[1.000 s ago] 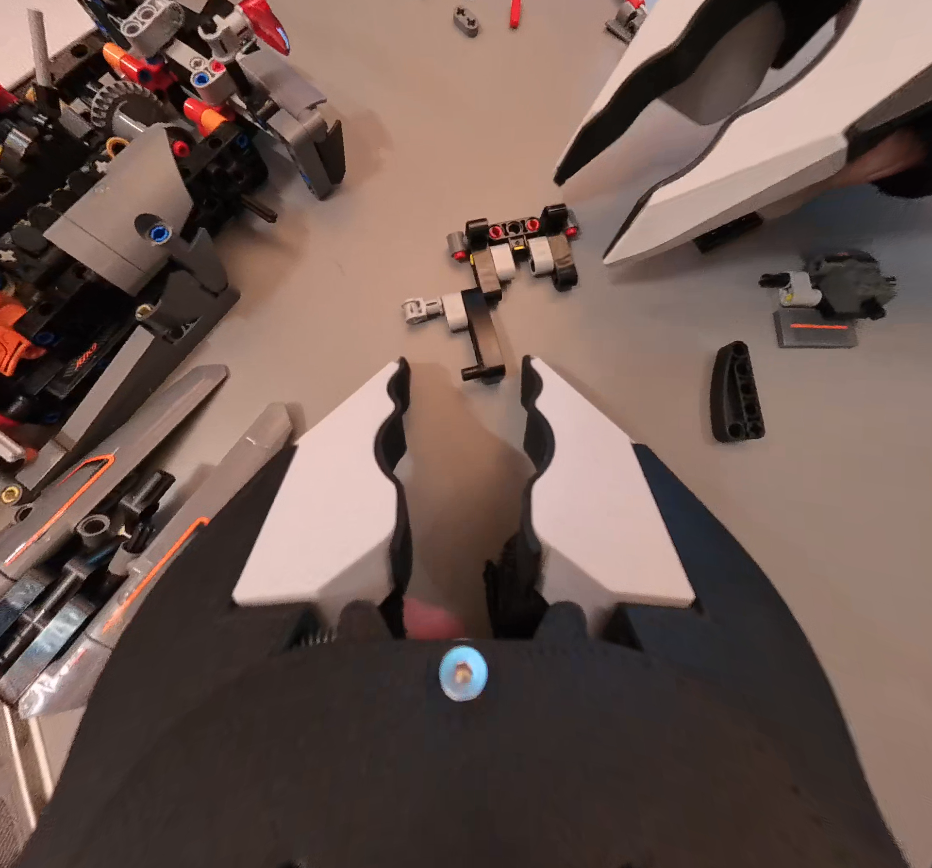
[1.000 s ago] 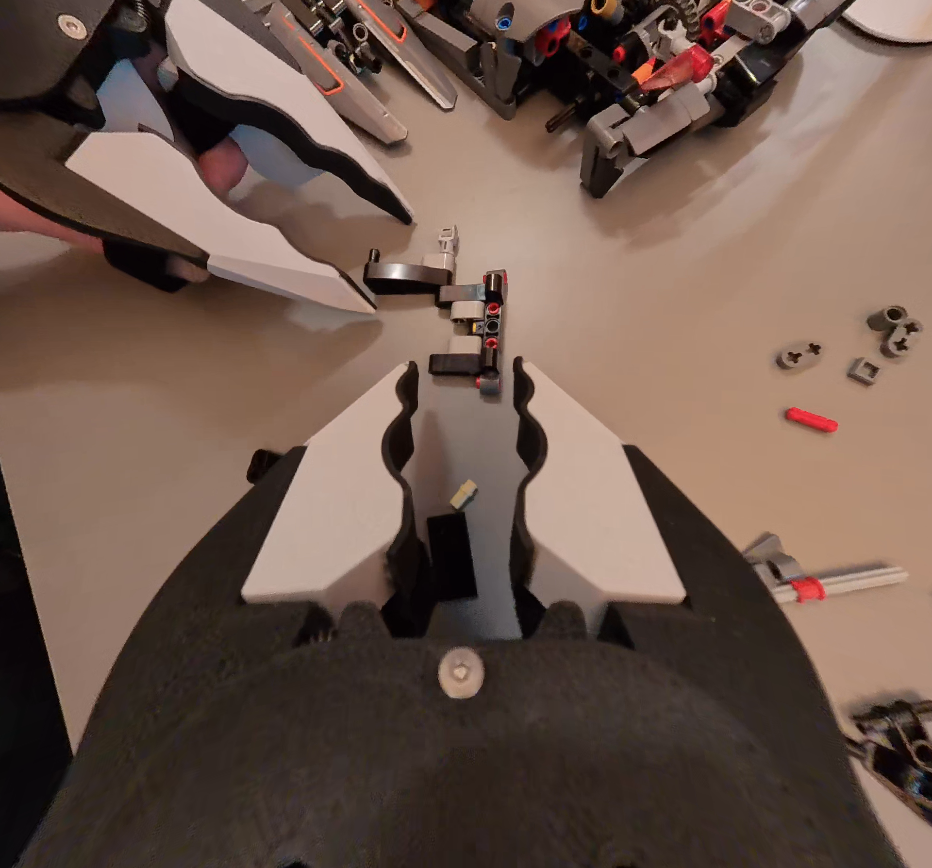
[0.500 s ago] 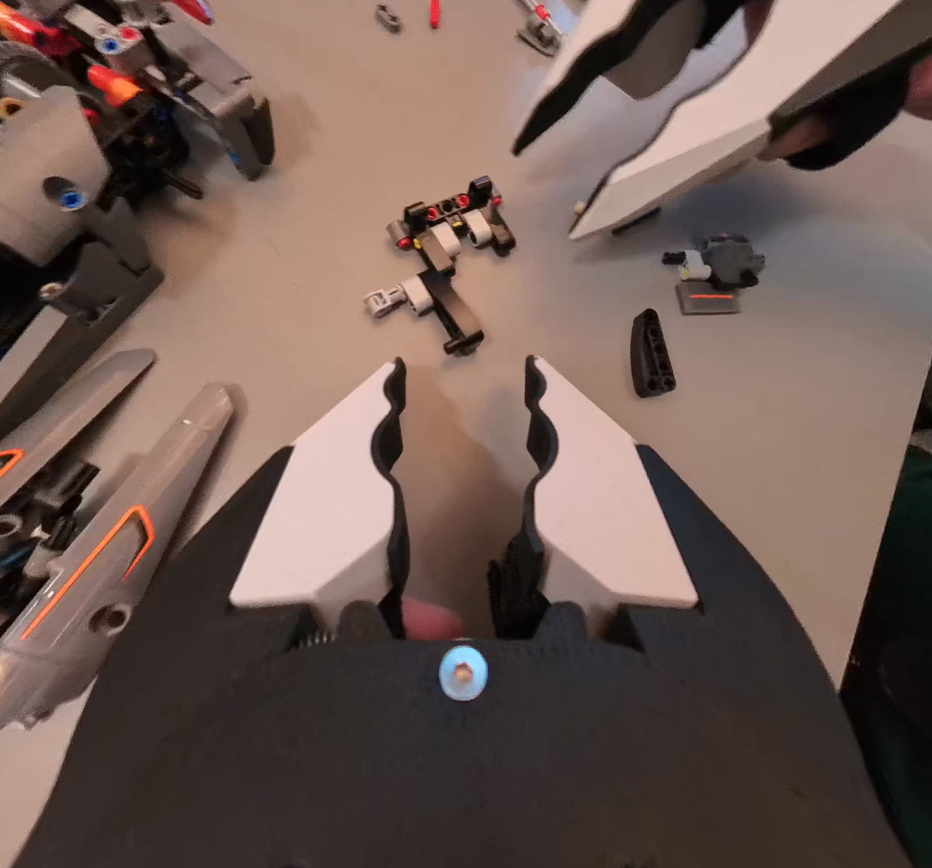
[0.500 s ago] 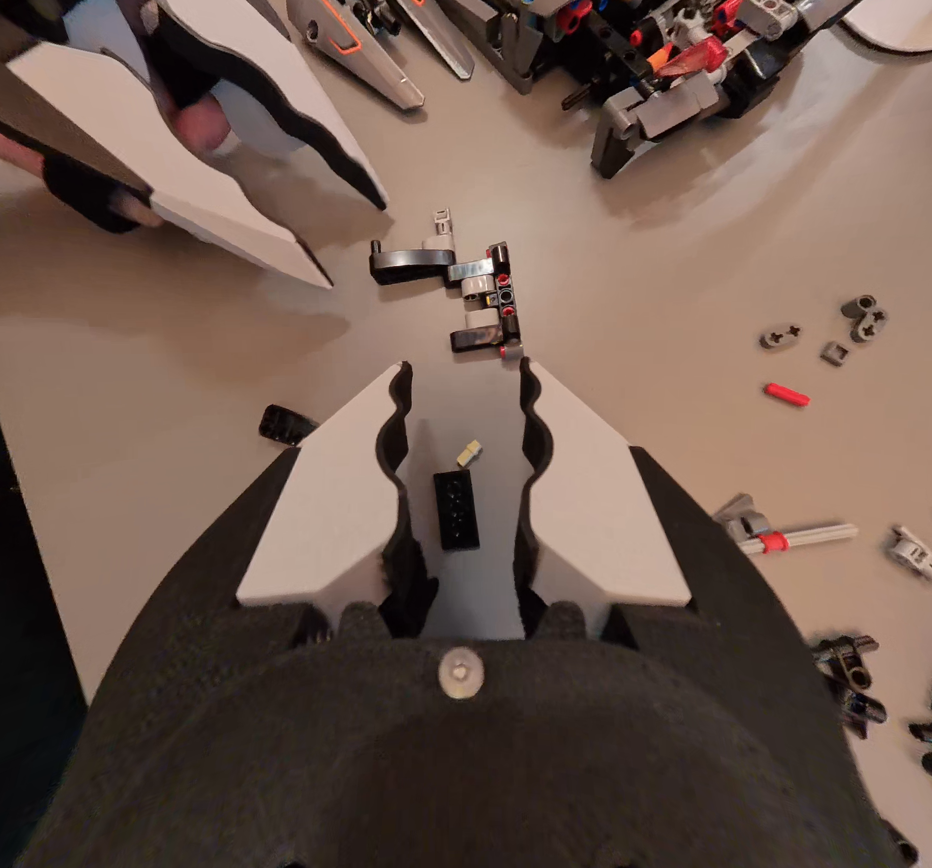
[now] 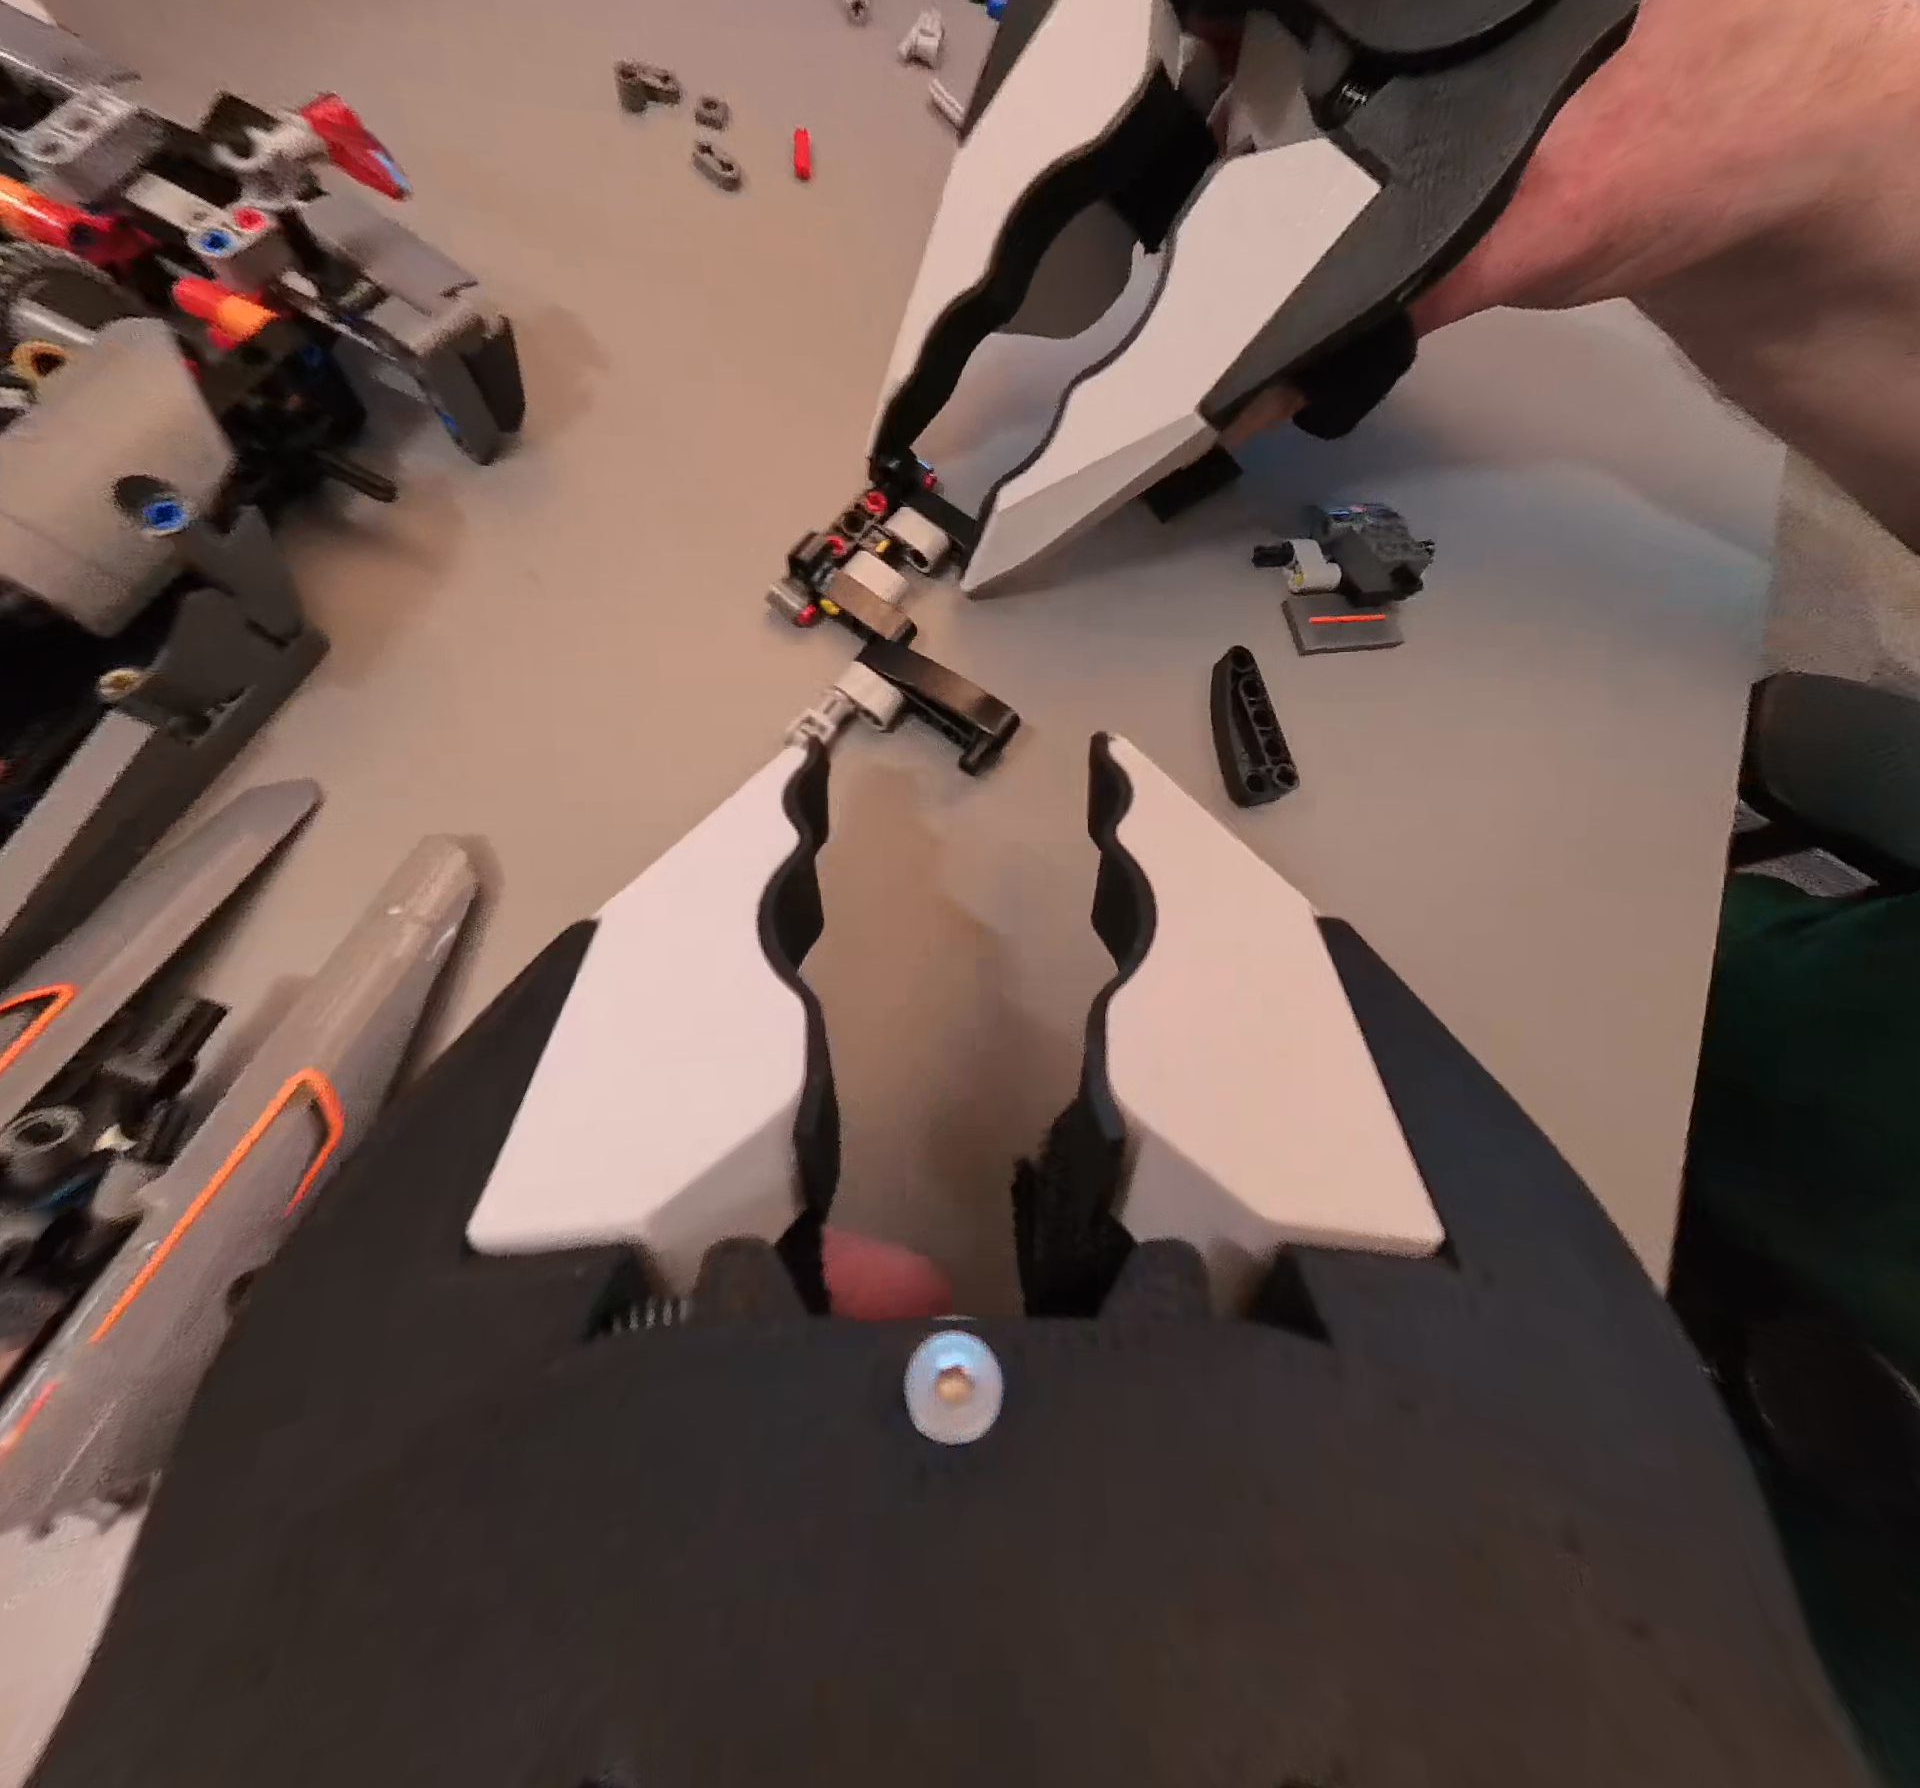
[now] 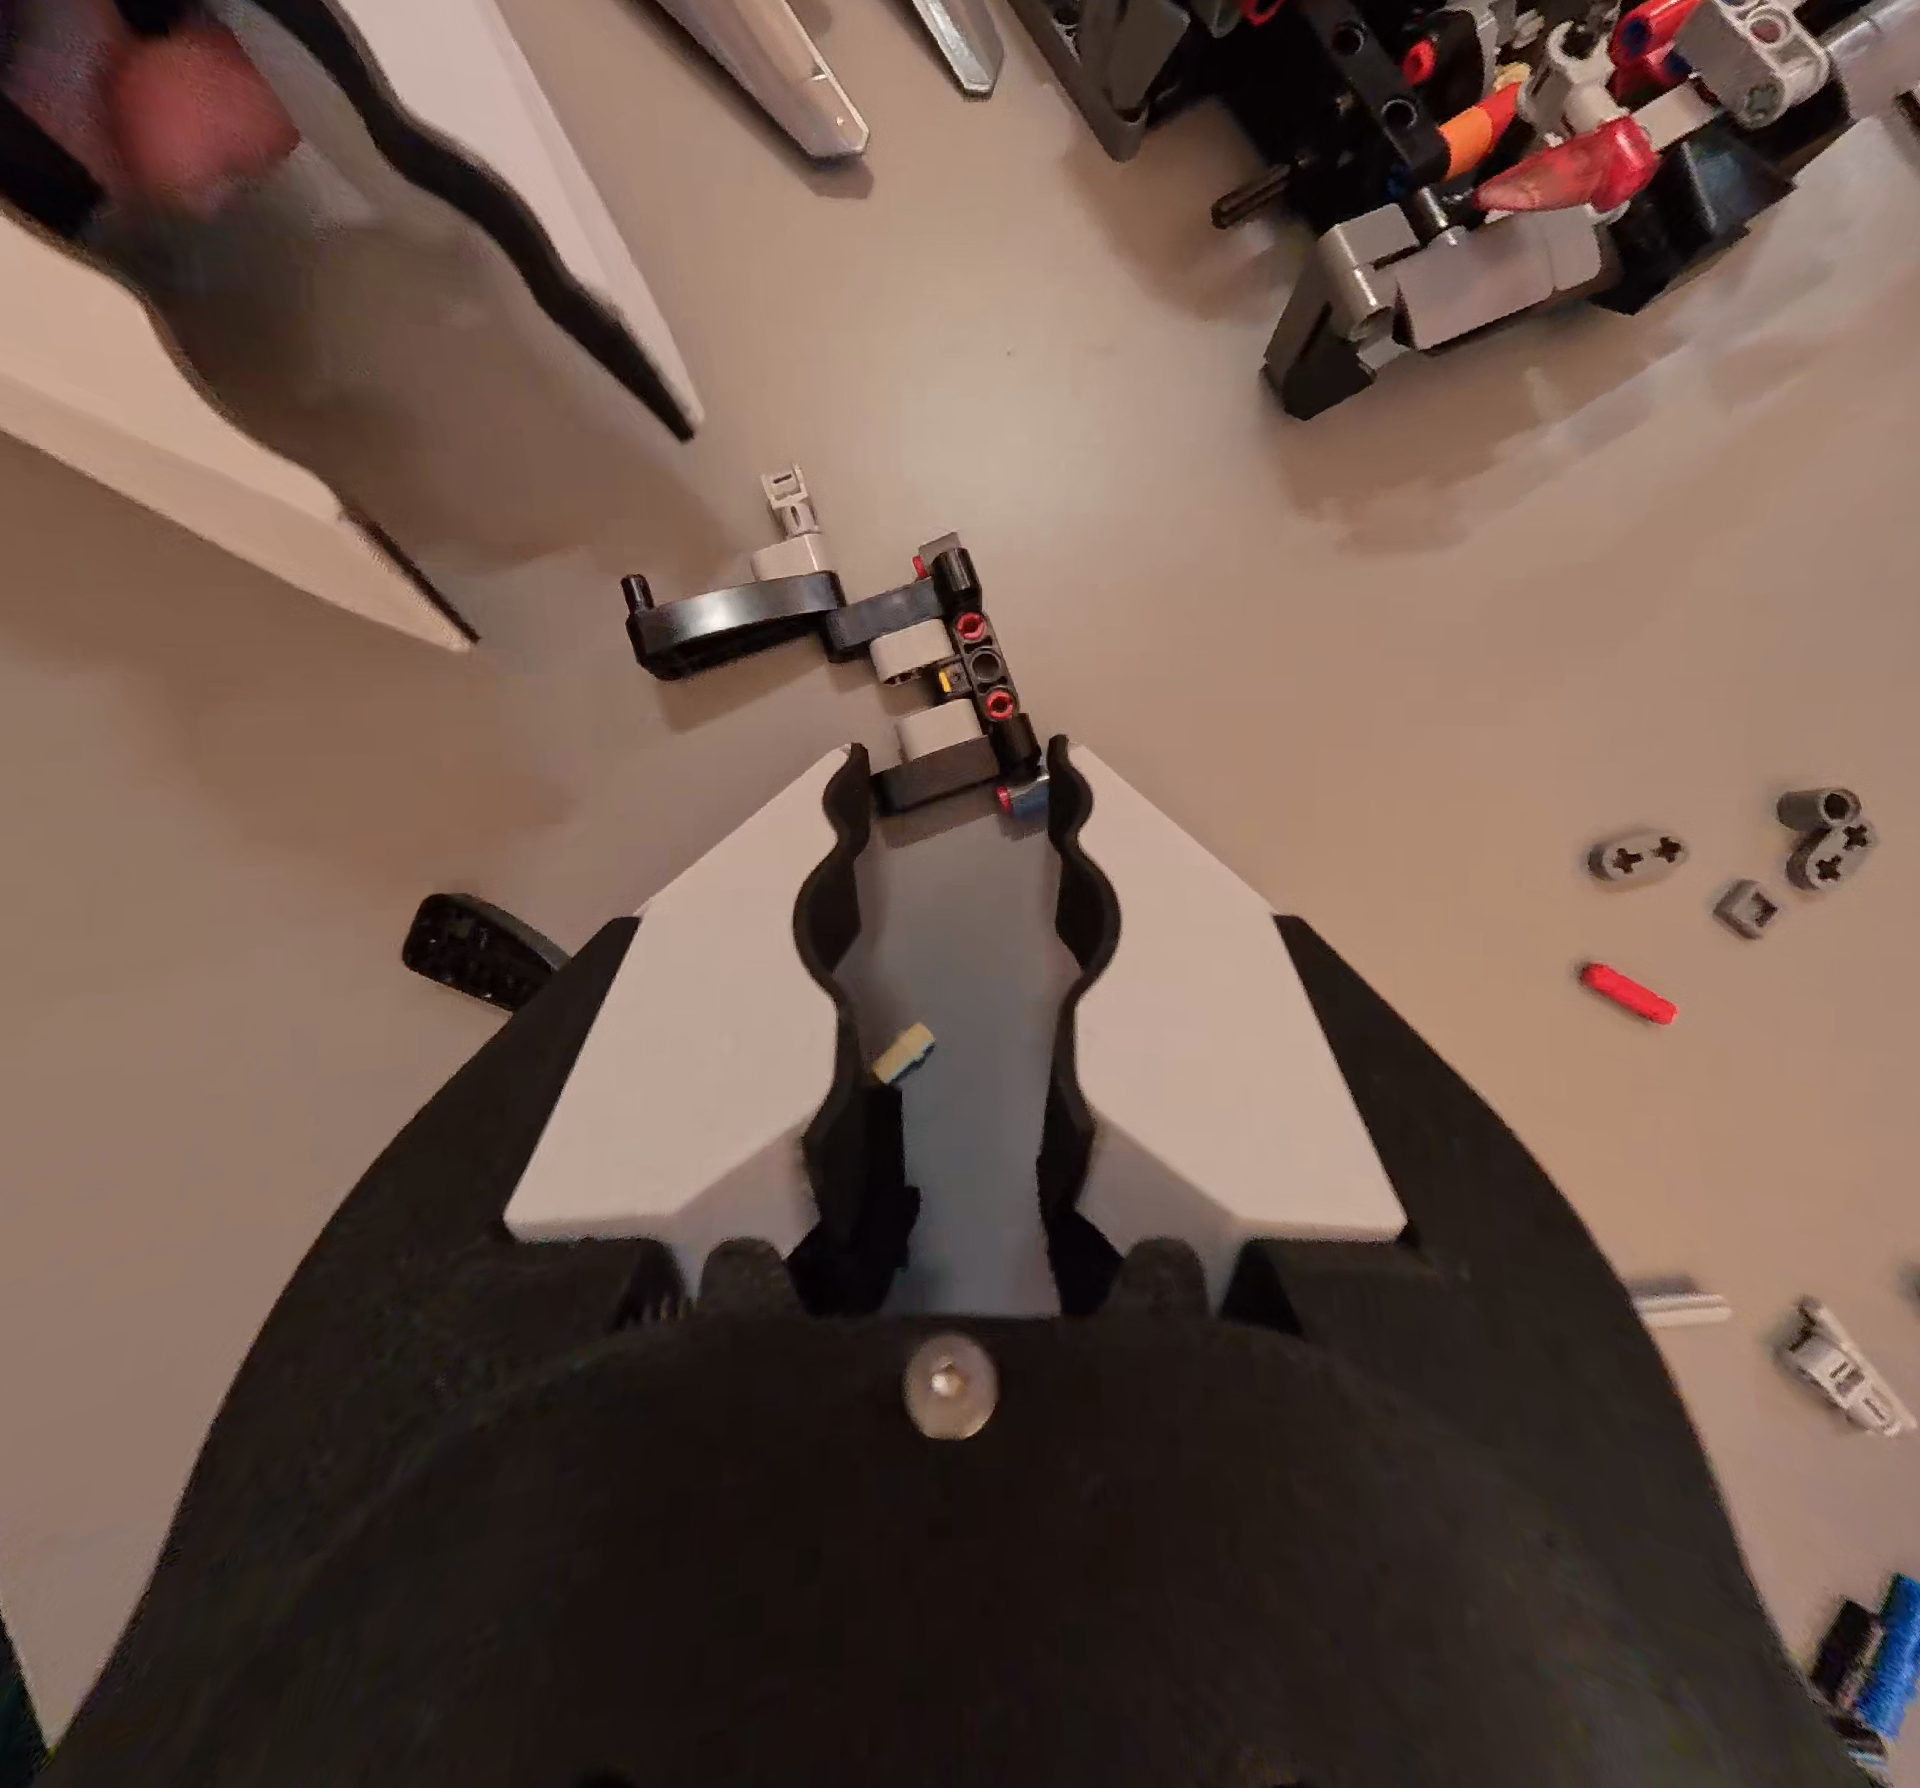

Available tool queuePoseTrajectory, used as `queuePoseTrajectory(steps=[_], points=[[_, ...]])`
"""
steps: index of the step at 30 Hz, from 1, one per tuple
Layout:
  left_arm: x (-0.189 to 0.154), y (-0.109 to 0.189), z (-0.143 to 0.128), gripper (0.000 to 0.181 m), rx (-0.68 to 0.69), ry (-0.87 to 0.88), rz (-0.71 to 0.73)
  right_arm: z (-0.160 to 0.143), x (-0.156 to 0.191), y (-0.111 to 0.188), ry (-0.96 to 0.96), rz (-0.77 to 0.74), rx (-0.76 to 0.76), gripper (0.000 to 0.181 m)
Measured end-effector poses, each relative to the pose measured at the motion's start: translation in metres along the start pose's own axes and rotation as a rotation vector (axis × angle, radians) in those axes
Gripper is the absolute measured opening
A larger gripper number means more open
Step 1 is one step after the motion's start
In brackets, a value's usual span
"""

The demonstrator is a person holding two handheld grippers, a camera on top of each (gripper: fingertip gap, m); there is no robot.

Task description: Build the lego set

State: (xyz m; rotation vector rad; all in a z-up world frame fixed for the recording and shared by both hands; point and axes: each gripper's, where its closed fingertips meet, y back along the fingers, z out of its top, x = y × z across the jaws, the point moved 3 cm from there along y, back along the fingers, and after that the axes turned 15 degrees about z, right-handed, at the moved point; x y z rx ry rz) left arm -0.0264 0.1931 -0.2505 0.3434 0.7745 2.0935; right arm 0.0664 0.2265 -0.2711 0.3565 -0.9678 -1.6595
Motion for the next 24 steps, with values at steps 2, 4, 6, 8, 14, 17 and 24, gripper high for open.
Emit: queuePoseTrajectory(steps=[2,4,6,8,14,17,24], points=[[0.004,0.004,-0.002,0.050,-0.009,-0.011,0.006,0.002,0.003,-0.001,0.007,0.007,-0.007,0.033],[0.009,0.005,-0.003,0.050,-0.007,-0.026,0.024,0.003,0.007,-0.003,0.008,0.021,-0.003,0.032],[0.015,0.005,-0.001,0.052,-0.006,-0.068,0.045,0.004,0.010,-0.004,0.014,0.018,0.002,0.032],[0.020,0.006,0.007,0.053,-0.021,-0.115,0.063,0.003,0.011,-0.004,0.013,0.010,0.023,0.032],[0.032,-0.003,0.035,0.049,-0.098,-0.246,0.037,0.002,0.018,-0.004,0.022,0.033,0.026,0.037],[0.036,-0.008,0.045,0.046,-0.177,-0.296,0.044,0.001,0.018,-0.003,0.026,0.039,0.033,0.039],[0.050,-0.006,0.033,0.046,-0.245,-0.252,0.050,0.000,0.017,0.011,0.067,0.058,0.024,0.044]])
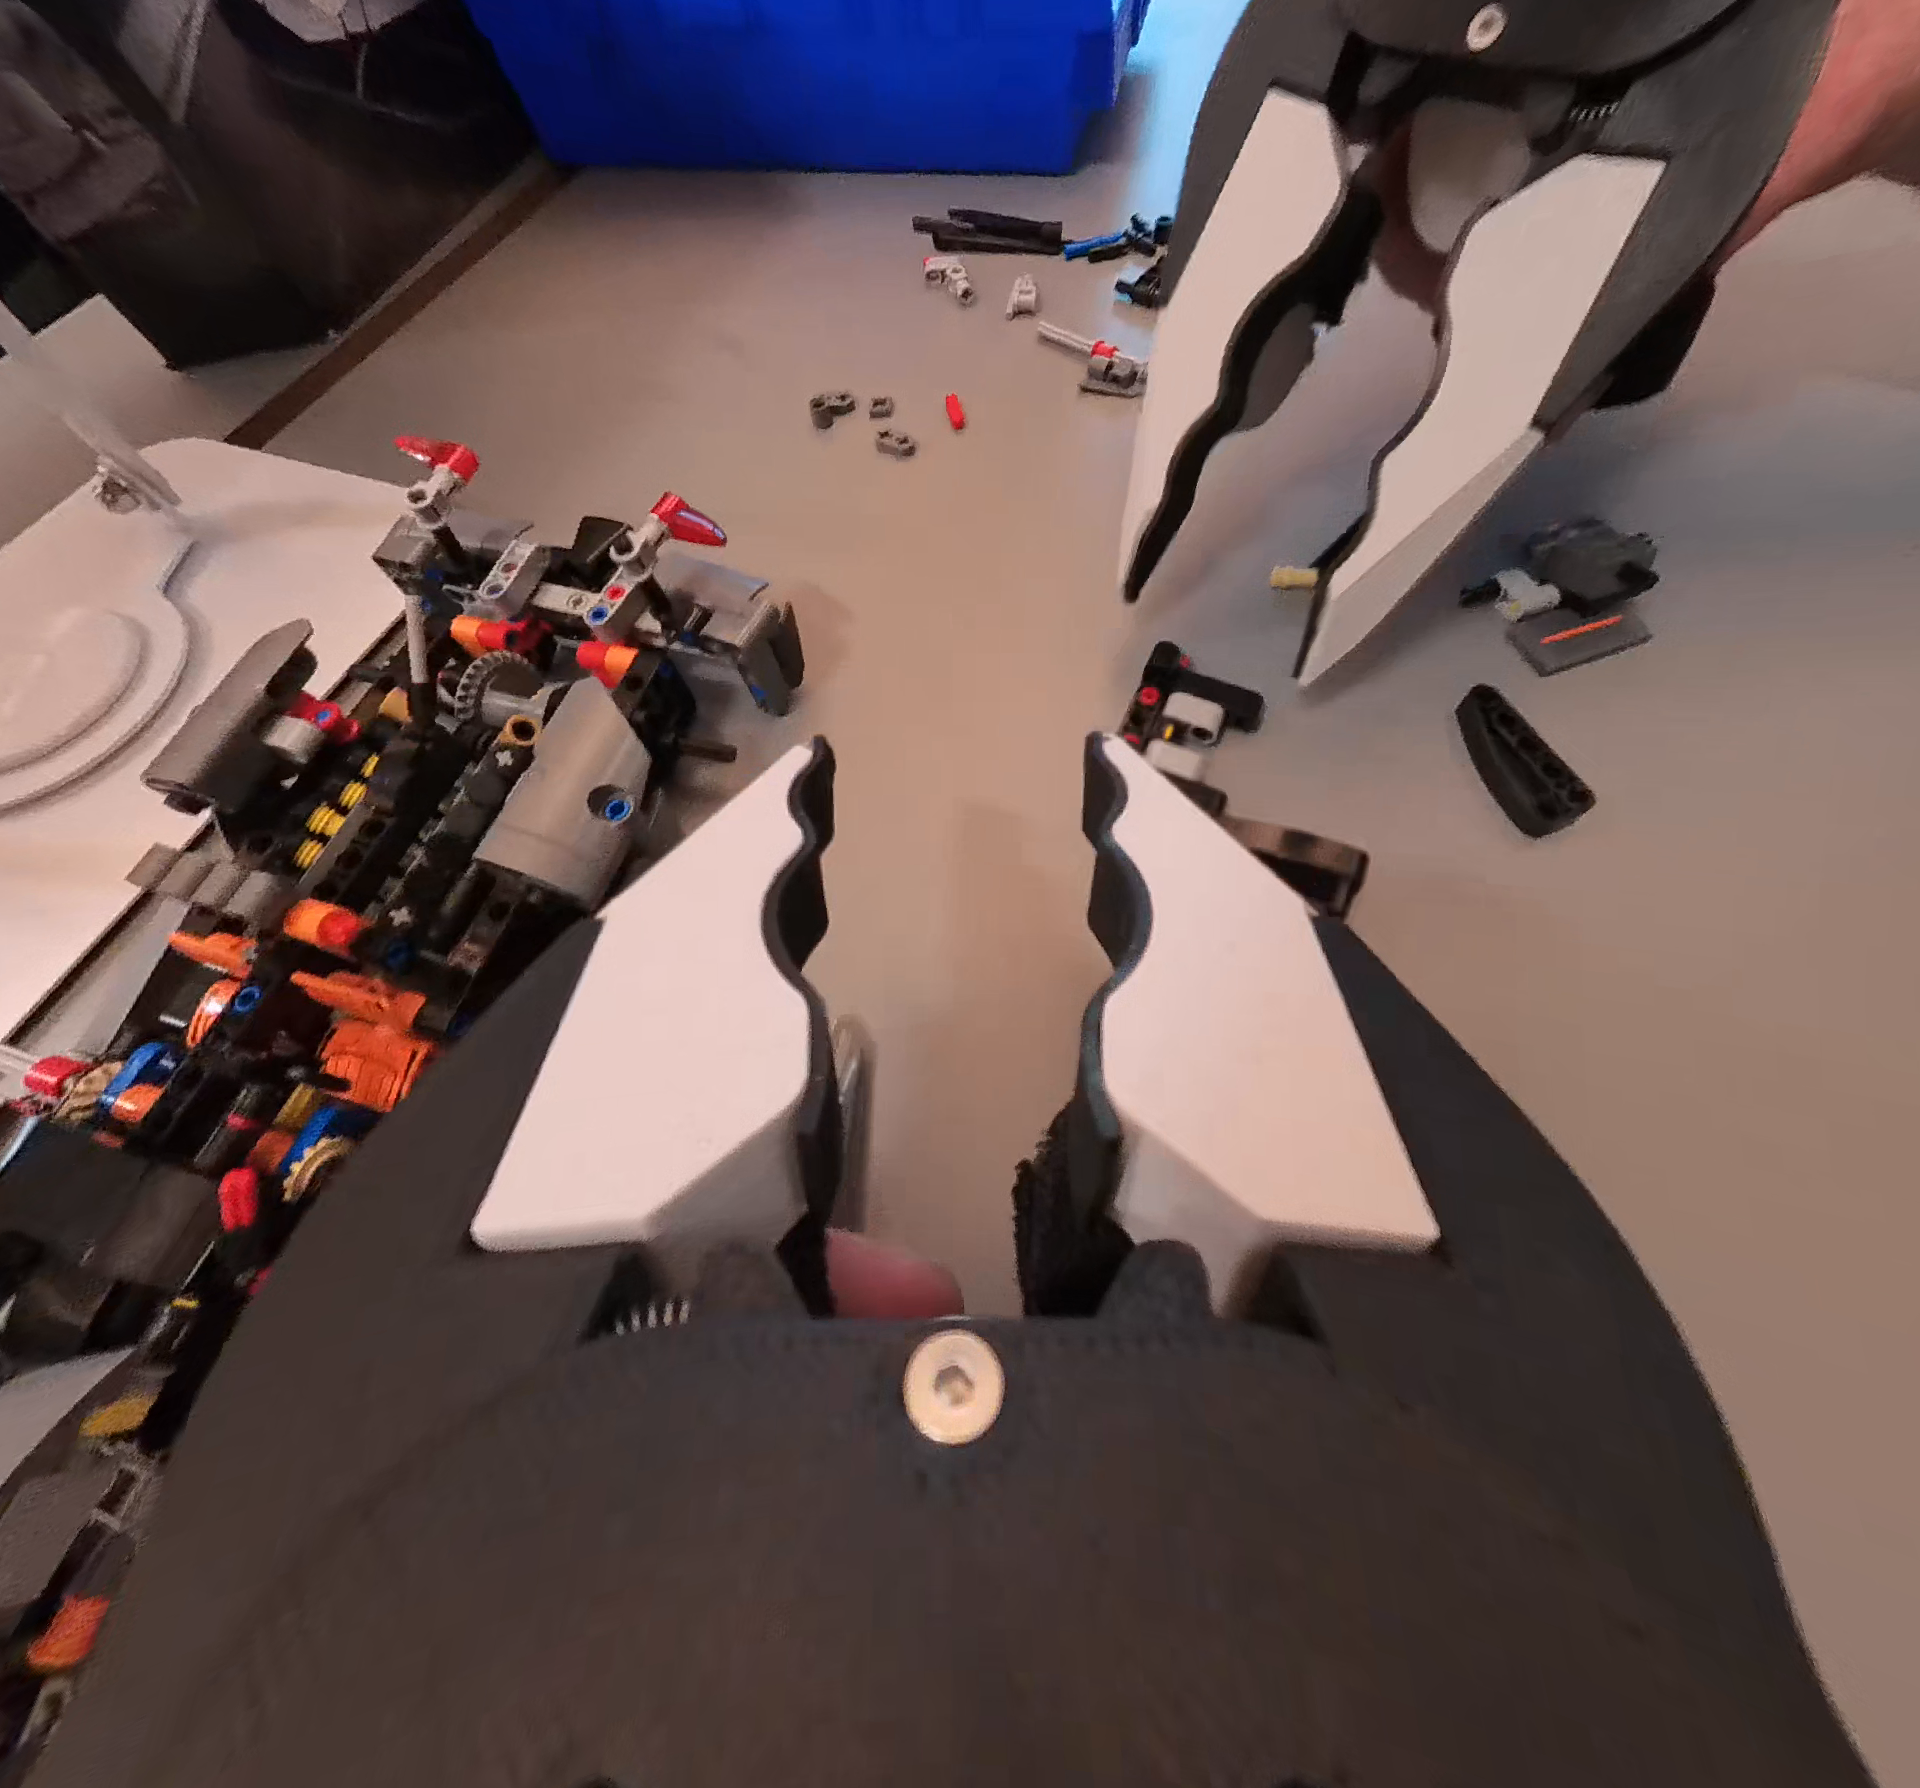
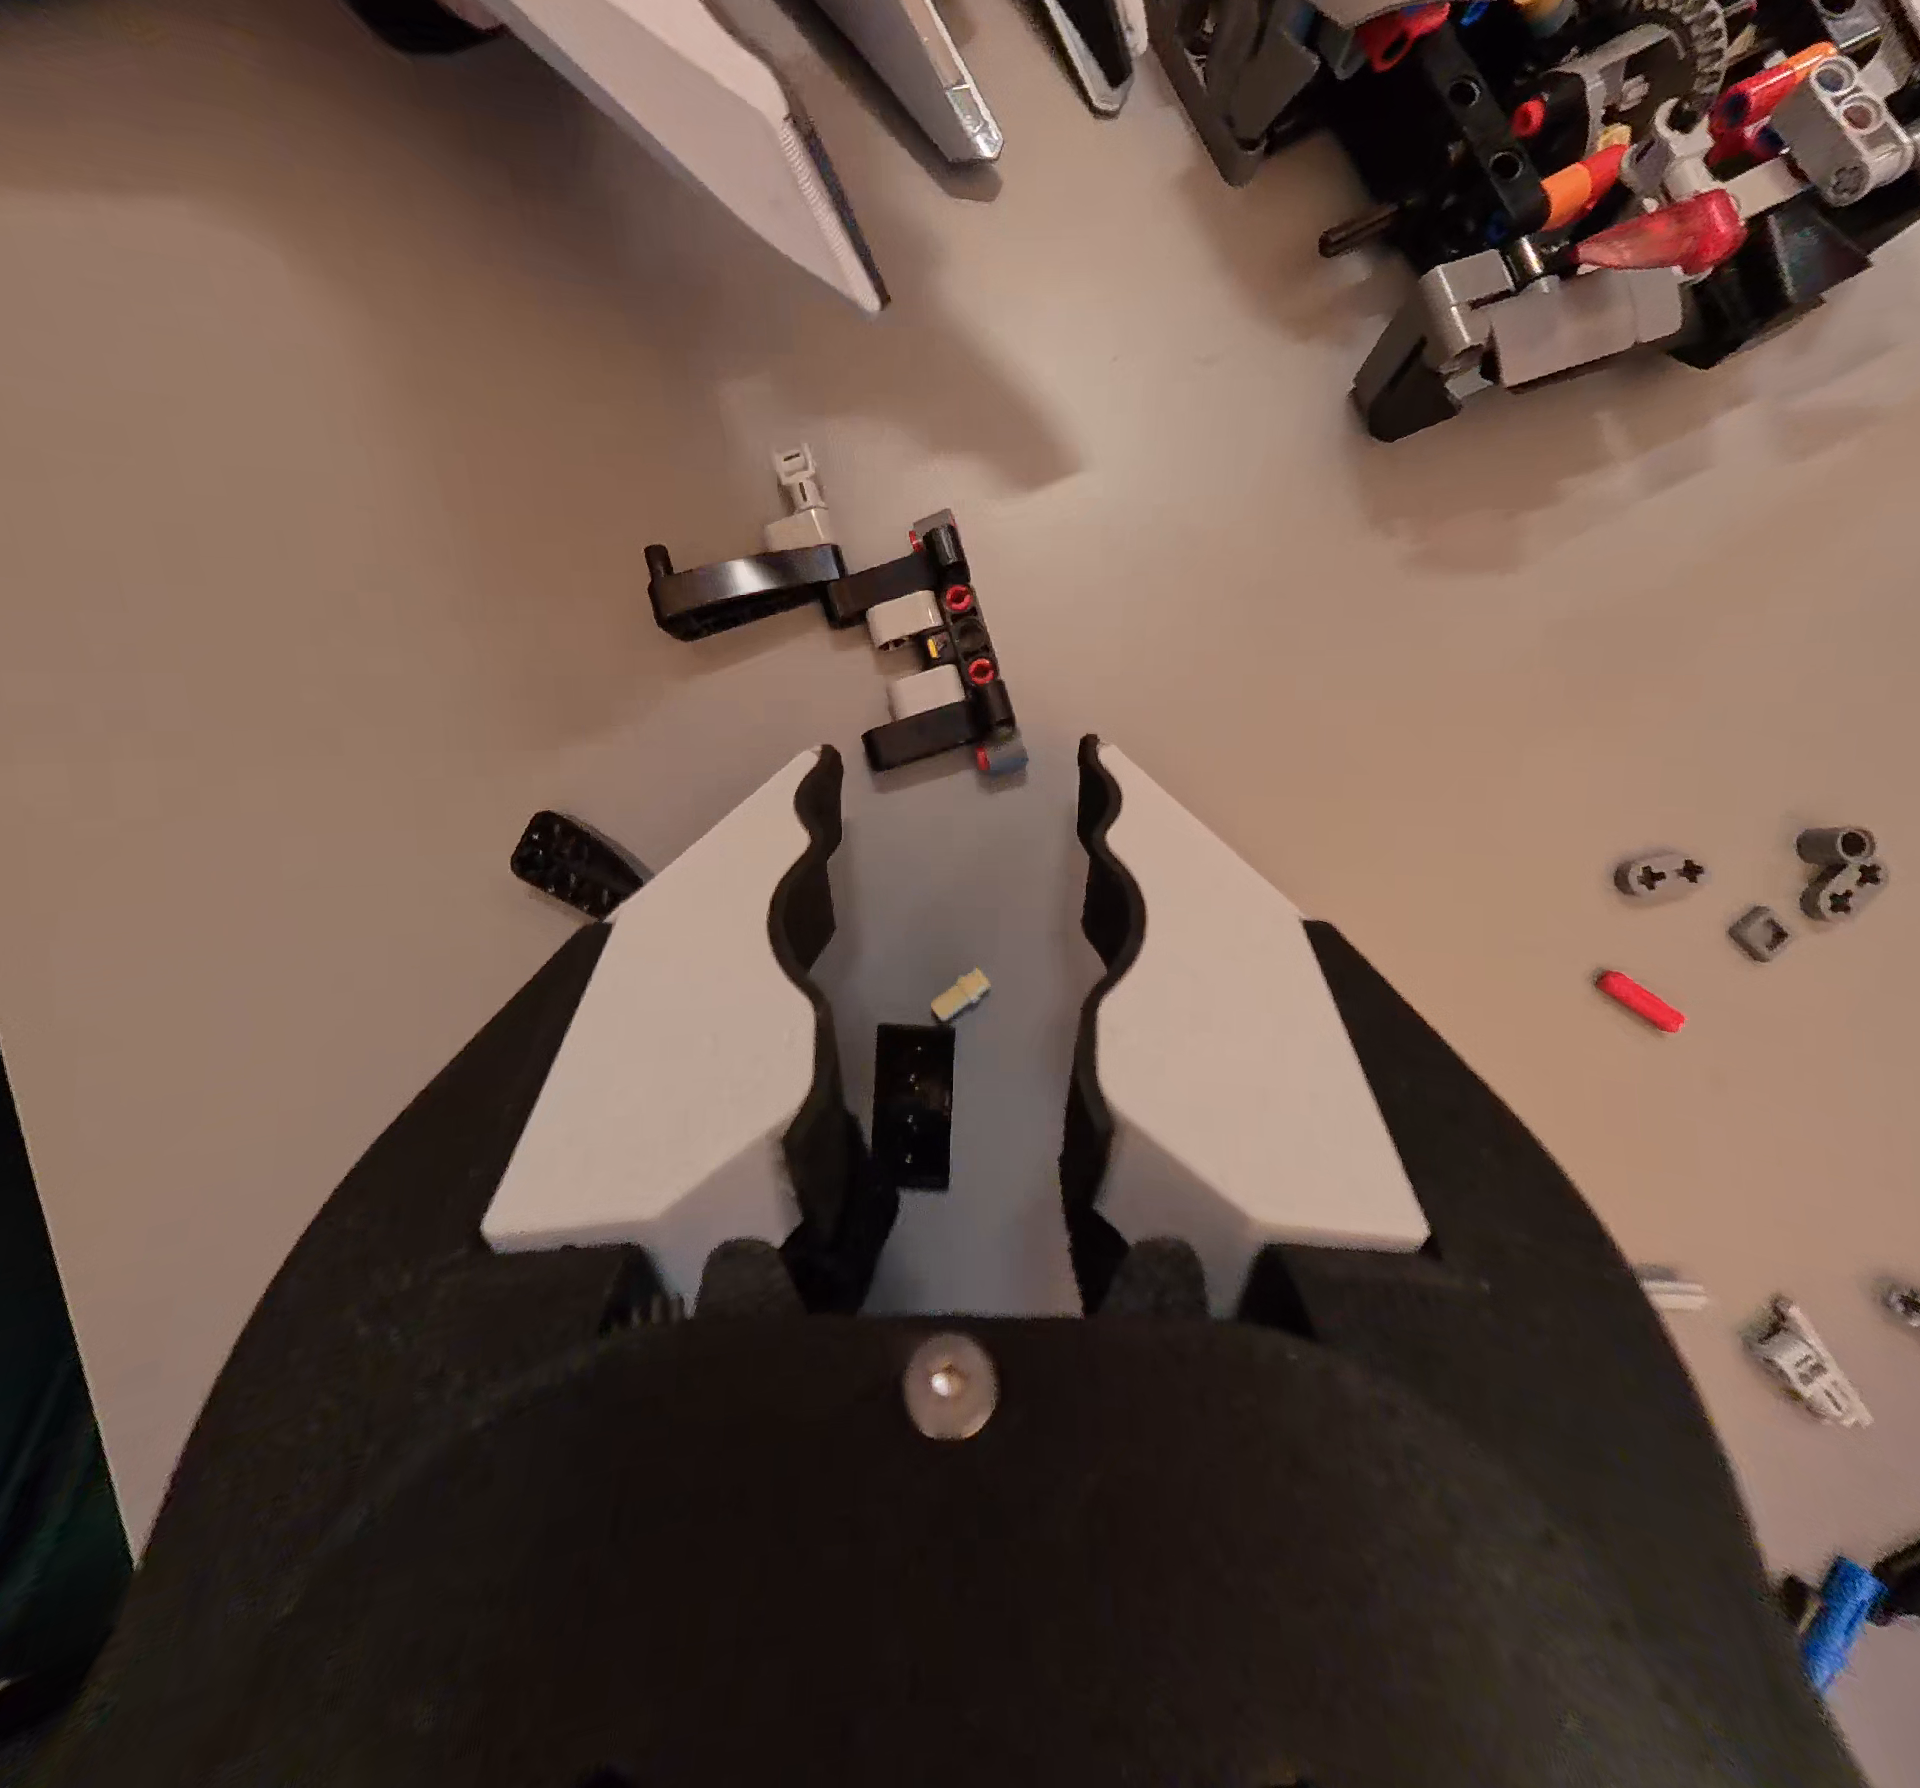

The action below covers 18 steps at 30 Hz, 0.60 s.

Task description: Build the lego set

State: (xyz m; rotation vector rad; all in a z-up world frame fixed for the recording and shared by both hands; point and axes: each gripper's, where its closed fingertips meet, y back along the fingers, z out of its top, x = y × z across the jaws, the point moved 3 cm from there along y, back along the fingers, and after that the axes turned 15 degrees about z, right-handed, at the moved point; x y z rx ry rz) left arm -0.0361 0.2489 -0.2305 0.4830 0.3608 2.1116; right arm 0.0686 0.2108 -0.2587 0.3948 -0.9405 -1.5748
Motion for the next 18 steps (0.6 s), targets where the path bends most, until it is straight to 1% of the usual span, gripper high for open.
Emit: queuePoseTrajectory(steps=[3,9,14,18], points=[[0.000,0.002,-0.003,0.045,0.017,-0.007,-0.036,-0.002,0.002,0.001,0.029,0.009,0.016,0.047],[0.001,0.005,-0.002,0.043,0.010,-0.024,-0.025,0.002,0.004,-0.008,0.071,0.028,0.043,0.045],[-0.001,0.001,-0.005,0.043,0.025,-0.041,-0.019,0.003,0.002,-0.019,0.094,0.037,0.100,0.031],[-0.005,-0.001,-0.007,0.044,0.029,-0.043,-0.037,0.005,0.004,-0.021,0.104,0.052,0.103,0.030]])
